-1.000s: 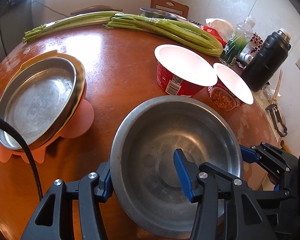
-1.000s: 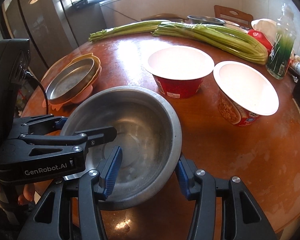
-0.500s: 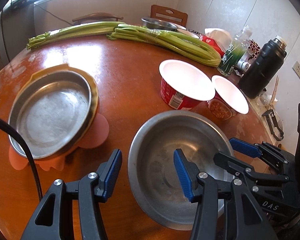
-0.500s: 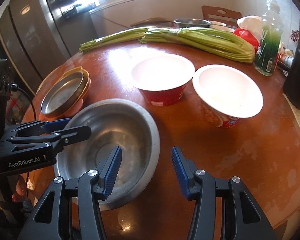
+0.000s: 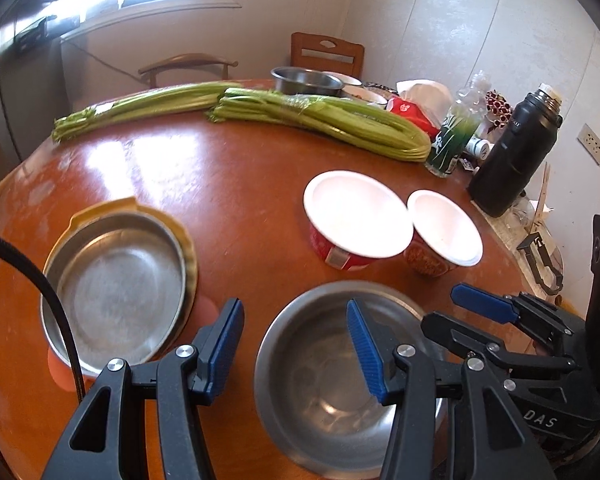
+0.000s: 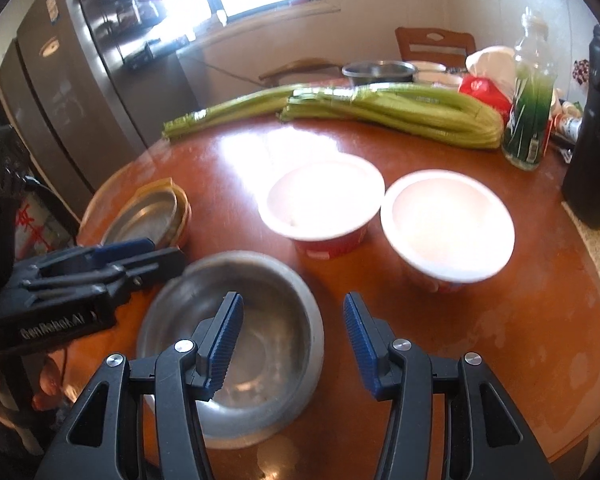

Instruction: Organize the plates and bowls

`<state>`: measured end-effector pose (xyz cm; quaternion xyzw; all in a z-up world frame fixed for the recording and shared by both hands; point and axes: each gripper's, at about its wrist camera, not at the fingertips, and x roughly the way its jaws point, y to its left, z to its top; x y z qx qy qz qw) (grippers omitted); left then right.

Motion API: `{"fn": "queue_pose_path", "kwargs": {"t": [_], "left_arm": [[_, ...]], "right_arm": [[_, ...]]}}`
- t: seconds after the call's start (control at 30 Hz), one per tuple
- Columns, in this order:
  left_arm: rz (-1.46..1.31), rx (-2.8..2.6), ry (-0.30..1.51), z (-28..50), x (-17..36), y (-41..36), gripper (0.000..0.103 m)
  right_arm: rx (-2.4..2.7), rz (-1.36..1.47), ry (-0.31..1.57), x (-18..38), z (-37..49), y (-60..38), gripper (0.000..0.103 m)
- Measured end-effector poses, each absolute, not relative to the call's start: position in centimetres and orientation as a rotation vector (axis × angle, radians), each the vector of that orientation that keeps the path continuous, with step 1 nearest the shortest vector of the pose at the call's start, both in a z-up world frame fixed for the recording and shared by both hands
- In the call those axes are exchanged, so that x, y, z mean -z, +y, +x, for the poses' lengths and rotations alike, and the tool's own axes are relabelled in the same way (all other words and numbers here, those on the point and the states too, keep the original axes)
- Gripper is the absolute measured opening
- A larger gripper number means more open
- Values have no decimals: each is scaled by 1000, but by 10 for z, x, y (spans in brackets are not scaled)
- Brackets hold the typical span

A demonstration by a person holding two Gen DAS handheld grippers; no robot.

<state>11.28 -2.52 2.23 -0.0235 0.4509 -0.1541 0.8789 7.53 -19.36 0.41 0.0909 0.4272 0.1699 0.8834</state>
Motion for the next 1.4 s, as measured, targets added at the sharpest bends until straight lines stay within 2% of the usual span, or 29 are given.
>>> {"fn": "queue_pose_path", "kwargs": {"t": [0.33,0.7,0.97,1.4], "left_arm": [[-12,339,932,139,-31,-41,53],[-6,337,986,182,-14,-51,53],[-26,344,1016,203,-6,-58,53],[-15,316,1073,226,13,-63,53]], "right_arm": [[-340,235,886,-6,97,-196,59],[-345,317,975,15,124,-198,59],[-291,361,974,20,140,-206,59],[-285,278,966,26,159,-197,59]]}}
